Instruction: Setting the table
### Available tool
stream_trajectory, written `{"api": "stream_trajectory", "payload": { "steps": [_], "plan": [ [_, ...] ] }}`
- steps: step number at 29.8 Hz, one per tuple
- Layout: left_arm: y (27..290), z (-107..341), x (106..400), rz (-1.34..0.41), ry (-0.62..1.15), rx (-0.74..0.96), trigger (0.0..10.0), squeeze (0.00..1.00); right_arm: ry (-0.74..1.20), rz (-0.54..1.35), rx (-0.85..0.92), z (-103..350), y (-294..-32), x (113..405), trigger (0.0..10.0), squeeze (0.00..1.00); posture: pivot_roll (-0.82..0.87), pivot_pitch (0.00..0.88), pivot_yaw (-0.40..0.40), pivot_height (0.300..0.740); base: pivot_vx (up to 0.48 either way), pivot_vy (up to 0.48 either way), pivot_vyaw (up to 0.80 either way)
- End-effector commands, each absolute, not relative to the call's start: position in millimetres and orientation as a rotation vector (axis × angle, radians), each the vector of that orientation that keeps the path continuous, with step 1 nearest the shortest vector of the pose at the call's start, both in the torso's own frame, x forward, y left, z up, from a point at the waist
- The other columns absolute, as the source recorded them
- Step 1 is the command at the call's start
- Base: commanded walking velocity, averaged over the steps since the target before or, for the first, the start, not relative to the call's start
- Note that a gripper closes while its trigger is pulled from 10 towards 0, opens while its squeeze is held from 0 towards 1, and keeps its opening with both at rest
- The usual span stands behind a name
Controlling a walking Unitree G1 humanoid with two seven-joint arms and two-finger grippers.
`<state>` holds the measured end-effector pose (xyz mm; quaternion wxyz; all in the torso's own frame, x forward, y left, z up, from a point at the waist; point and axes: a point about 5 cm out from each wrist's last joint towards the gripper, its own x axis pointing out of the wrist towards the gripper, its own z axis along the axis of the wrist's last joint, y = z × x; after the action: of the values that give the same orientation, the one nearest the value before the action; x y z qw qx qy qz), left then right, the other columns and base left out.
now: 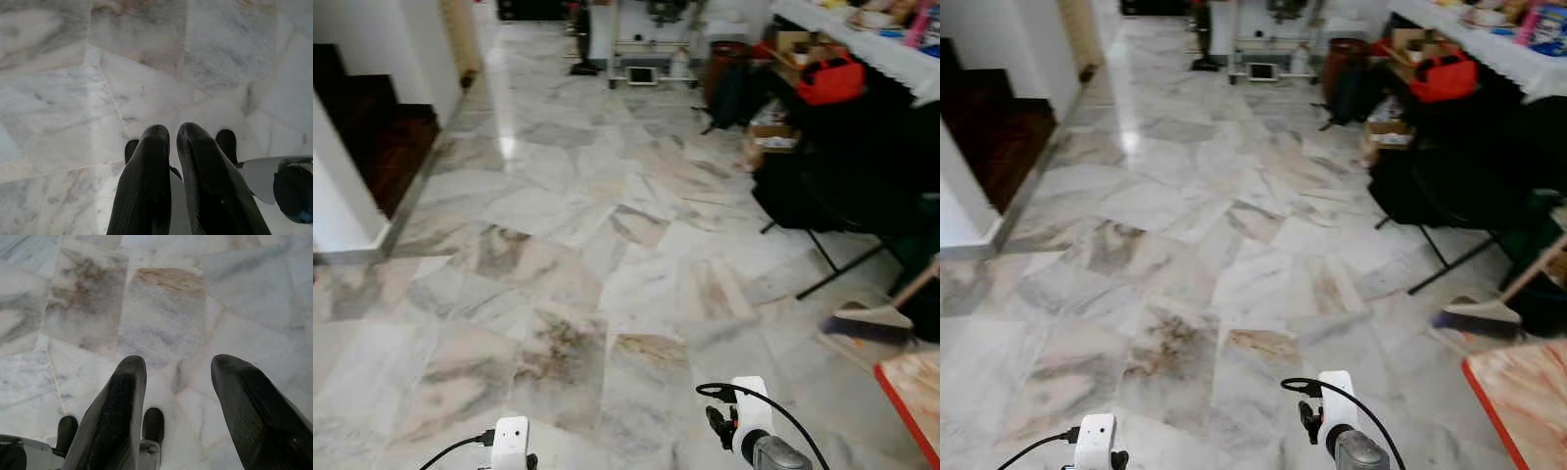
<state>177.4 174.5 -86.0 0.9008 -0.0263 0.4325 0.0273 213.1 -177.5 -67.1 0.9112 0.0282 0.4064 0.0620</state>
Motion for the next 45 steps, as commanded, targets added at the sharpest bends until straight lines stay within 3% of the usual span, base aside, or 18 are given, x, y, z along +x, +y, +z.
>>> {"api": "stream_trajectory", "payload": {
  "steps": [1, 29, 45],
  "plan": [
    [173.8, -87.7, 173.5, 0.054, 0.9, -0.04, 10.0, 0.0, 0.838, 0.118, 0.049, -66.6, -180.8, 213.5, 10.0, 0.0, 0.12, 0.0, -0.063, 0.74, 0.0, 0.0, -0.74],
    [178.3, -87.3, 173.6, 0.007, 0.908, 0.064, 10.0, 0.0, 0.858, 0.09, 0.062, -69.1, -179.0, 210.5, 10.0, 0.0, 0.12, 0.0, -0.047, 0.74, 0.0, -0.1, -0.74],
    [176.9, -87.6, 173.2, 0.022, 0.906, 0.029, 10.0, 0.0, 0.849, 0.074, 0.079, -68.3, -176.1, 212.8, 10.0, 0.0, 0.11, 0.017, -0.041, 0.74, 0.0, -0.09, -0.74]
  ]
}}
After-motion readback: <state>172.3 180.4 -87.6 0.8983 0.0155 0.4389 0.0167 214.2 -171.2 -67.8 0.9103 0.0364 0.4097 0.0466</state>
